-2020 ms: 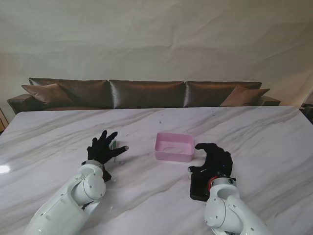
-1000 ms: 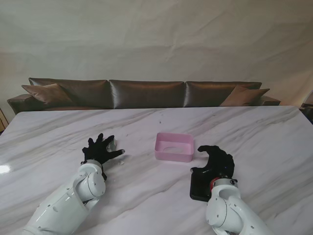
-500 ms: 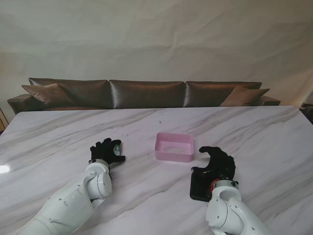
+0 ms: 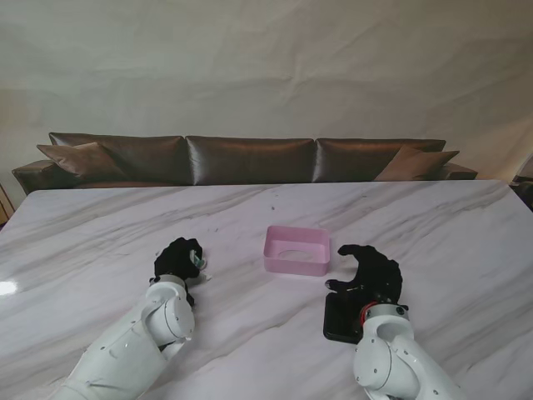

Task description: Refill a tissue box and feed the first sheet

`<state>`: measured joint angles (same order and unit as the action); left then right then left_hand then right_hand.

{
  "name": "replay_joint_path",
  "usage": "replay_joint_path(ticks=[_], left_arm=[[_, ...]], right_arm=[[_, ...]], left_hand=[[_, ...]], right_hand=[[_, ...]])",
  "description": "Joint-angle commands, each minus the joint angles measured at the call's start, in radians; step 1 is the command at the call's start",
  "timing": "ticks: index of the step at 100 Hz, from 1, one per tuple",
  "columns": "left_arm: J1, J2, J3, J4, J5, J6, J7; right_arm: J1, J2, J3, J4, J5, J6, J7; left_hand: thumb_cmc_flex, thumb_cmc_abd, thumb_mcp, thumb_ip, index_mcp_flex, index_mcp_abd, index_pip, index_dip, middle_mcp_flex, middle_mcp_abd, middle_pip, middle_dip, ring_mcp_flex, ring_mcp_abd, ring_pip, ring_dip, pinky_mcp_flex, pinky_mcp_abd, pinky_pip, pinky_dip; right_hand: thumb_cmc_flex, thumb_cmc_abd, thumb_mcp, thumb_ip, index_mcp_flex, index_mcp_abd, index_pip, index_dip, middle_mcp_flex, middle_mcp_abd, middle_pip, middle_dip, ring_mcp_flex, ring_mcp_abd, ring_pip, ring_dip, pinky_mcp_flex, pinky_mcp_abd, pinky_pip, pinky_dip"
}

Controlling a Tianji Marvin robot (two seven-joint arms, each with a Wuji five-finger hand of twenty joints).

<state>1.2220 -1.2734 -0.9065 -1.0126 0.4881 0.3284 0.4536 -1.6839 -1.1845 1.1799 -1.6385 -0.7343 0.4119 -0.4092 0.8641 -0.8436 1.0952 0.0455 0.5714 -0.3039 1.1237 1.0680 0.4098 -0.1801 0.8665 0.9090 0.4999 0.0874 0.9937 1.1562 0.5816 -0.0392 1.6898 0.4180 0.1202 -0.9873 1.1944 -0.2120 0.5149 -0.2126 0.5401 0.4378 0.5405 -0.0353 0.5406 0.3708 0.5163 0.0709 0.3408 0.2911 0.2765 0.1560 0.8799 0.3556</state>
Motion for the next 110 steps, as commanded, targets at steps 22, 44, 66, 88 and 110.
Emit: replay_joint_path(ticks=[22,44,66,88,110], left_arm=[[0.113,0.027,-0.12,-0.274,-0.104,-0.038,-0.116],[0.153,0.048,-0.186,-0.407,-0.278,-0.178,-0.252],[0.146,0.073,-0.206,-0.451,-0.516,-0.302,-0.452],[0.089,0.082,-0.168,-0.401,-0.705,-0.386,-0.618],[0.018,0.064,-0.118,-0.295,-0.929,-0.432,-0.772]], right_arm=[[0.015,0.021,0.0,-0.061,-0.057,-0.042,0.061],[0.063,0.027,-0.034,-0.089,-0.084,-0.066,0.081],[0.092,0.023,-0.07,-0.109,-0.067,-0.08,0.087],[0.112,0.017,-0.107,-0.104,-0.05,-0.099,0.075],[0.135,0.011,-0.153,-0.083,-0.045,-0.122,0.049]], left_hand=[[0.133,0.059,0.104,-0.003,0.034,-0.013,0.039,0.051,0.092,-0.027,0.167,0.079,0.087,-0.075,0.109,0.08,0.009,-0.161,0.113,-0.042],[0.133,0.079,0.085,0.006,0.033,-0.001,0.027,0.05,0.093,-0.015,0.158,0.083,0.081,-0.065,0.09,0.094,-0.008,-0.132,0.095,-0.034],[0.137,0.116,0.038,0.03,0.024,0.024,-0.003,0.05,0.091,-0.002,0.133,0.1,0.07,-0.05,0.05,0.117,-0.032,-0.092,0.059,-0.013],[0.127,0.154,-0.012,0.042,0.009,0.035,-0.033,0.046,0.092,0.008,0.11,0.115,0.061,-0.032,0.004,0.128,-0.067,-0.043,0.007,0.028],[0.113,0.193,-0.074,0.067,-0.017,0.058,-0.089,0.02,0.105,0.029,0.067,0.133,0.068,0.0,-0.051,0.139,-0.081,-0.006,-0.052,0.113]], right_hand=[[0.024,0.014,-0.015,0.027,0.033,0.0,0.014,0.007,0.041,0.012,-0.003,0.019,0.052,0.007,0.027,0.015,0.011,-0.005,0.022,-0.007],[0.037,-0.009,-0.003,0.028,0.022,0.007,0.015,0.012,0.045,0.004,-0.006,0.024,0.089,0.028,0.053,0.045,0.042,0.026,0.054,0.014],[0.046,-0.02,0.006,0.026,-0.02,0.033,0.011,0.014,0.041,0.006,-0.002,0.03,0.151,0.031,0.087,0.082,0.066,0.028,0.071,0.035],[0.053,-0.018,0.006,0.027,-0.036,0.037,0.015,0.014,0.033,0.011,0.003,0.033,0.17,0.026,0.101,0.108,0.076,0.029,0.079,0.052],[0.077,-0.019,0.012,0.03,-0.065,0.046,0.017,0.013,0.023,0.005,0.01,0.035,0.184,0.029,0.115,0.127,0.089,0.038,0.095,0.072]])
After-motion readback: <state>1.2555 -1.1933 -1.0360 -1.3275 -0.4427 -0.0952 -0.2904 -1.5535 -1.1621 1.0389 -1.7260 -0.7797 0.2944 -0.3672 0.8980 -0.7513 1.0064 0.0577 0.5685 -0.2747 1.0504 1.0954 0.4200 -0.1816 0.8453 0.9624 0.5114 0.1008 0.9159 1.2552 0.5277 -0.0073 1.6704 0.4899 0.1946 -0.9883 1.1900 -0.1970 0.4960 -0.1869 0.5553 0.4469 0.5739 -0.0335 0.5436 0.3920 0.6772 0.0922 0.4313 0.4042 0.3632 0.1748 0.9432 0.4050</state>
